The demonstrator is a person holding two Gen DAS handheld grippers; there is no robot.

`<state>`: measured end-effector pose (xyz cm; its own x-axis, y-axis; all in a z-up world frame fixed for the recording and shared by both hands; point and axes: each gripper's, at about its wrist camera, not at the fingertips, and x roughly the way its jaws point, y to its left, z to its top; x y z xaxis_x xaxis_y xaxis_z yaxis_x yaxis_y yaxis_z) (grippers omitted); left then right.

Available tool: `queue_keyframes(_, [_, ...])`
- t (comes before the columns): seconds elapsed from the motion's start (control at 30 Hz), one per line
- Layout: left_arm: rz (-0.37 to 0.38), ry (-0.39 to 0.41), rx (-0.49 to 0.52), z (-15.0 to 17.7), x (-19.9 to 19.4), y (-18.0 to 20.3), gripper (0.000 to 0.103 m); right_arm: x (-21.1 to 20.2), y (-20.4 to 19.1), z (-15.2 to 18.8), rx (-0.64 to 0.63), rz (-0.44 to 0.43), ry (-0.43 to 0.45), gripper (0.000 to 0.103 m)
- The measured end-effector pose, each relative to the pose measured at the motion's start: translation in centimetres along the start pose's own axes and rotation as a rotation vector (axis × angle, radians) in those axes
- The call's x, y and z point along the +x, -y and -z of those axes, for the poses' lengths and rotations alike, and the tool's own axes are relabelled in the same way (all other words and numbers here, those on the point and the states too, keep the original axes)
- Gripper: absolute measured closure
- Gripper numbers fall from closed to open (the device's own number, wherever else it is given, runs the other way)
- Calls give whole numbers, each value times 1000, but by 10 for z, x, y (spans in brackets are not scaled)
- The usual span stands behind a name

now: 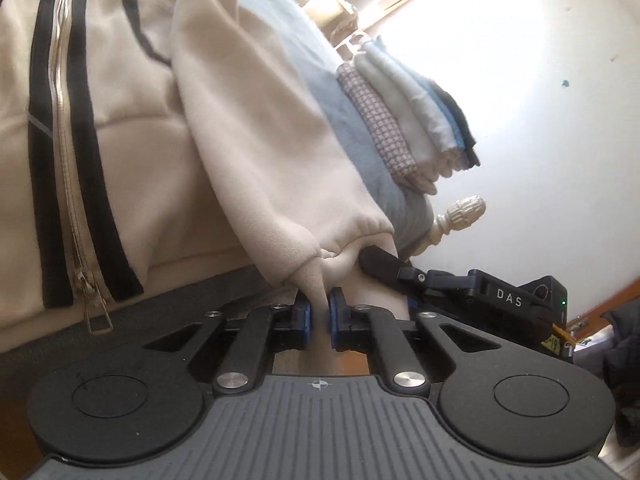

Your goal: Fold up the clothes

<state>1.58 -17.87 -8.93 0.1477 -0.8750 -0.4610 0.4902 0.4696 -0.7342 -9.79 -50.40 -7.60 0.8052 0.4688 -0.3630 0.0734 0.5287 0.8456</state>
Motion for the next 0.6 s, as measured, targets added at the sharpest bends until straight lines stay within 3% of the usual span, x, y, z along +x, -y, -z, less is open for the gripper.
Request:
queue_keyframes(0.23, [15,97,72,-70,-74,12,97,30,-74,-22,-43,-177,18,81])
queue_keyframes(0.37, [28,110,45,-143,-103,-2,97,72,-120,-44,-38,-244,34,81])
queue_keyframes(0.5, [24,140,54,-227,-133,3,97,114,-180,-74,-73,-294,114,81])
queue_keyframes(0.6, [107,188,101,-267,-165,3,97,139,-223,-78,-143,-362,182,81])
